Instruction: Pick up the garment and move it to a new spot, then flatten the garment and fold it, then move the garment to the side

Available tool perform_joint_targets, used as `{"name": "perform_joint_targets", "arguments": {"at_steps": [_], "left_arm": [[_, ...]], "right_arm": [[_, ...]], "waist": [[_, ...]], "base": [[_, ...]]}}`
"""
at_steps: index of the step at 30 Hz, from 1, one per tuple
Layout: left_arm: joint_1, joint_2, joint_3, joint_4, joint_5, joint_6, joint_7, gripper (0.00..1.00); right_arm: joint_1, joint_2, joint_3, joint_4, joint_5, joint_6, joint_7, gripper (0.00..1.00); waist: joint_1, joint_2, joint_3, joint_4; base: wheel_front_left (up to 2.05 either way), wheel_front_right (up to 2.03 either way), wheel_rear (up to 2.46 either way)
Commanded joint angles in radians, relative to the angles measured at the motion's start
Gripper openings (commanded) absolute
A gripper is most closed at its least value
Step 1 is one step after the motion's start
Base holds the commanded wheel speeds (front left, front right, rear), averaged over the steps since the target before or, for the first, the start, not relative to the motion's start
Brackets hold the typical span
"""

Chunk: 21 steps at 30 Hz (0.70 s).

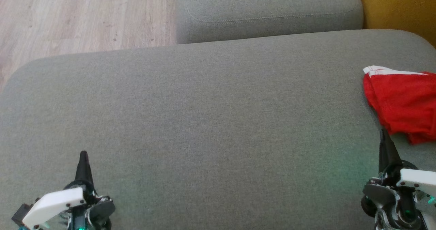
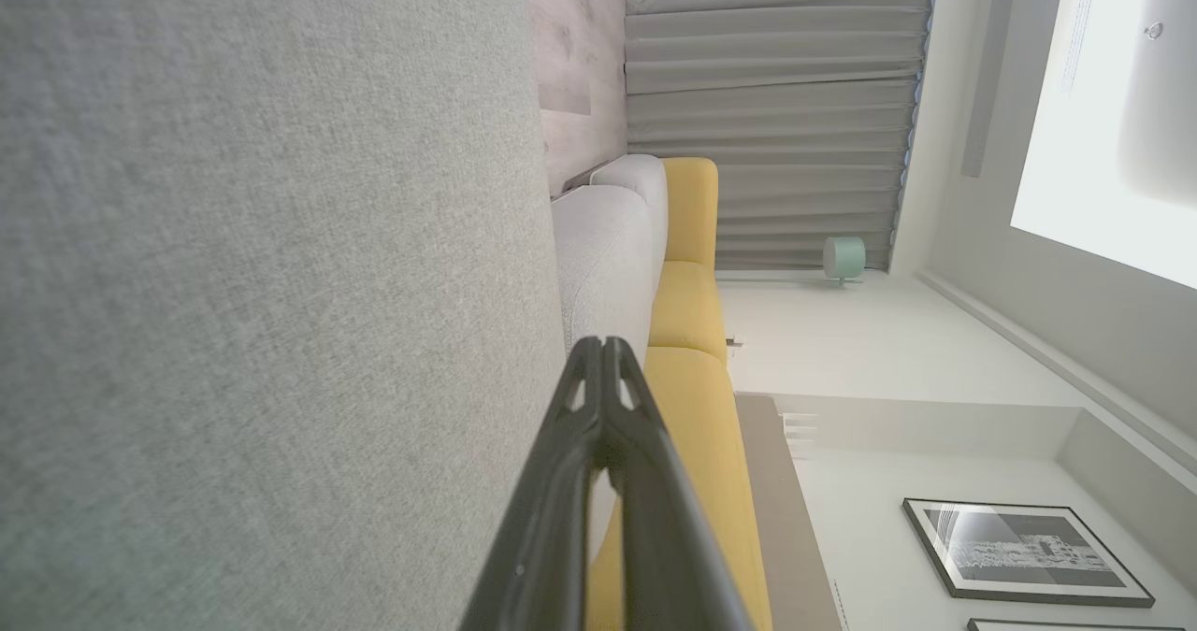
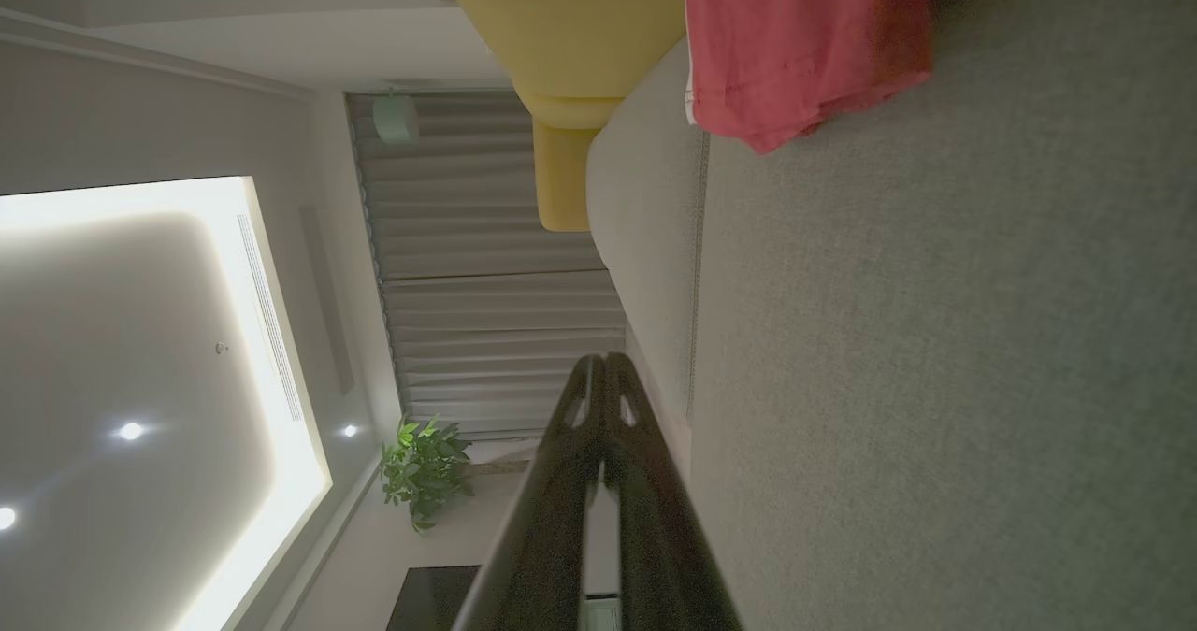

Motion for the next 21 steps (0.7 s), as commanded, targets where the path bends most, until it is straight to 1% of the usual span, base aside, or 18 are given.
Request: {"name": "perform_joint_targets", "arguments": {"at_steps": [1, 21], "left_arm": [[-0.048, 0.005, 0.039, -0.036, -0.005, -0.007, 0.007, 0.0], [-0.048, 0.005, 0.039, -0.036, -0.005, -0.007, 0.007, 0.0]], "right_arm": [[-0.055, -0.009, 0.02, -0.031, 0.007, 0.008, 0.008, 0.0], [-0.055, -0.008, 0.019, -0.031, 0.006, 0.008, 0.009, 0.0]], "waist": [[0.0, 0.0, 0.0, 0.0], [0.0, 0.0, 0.0, 0.0]], "base": [[0.0, 0.0, 0.0], [0.0, 0.0, 0.0]]}}
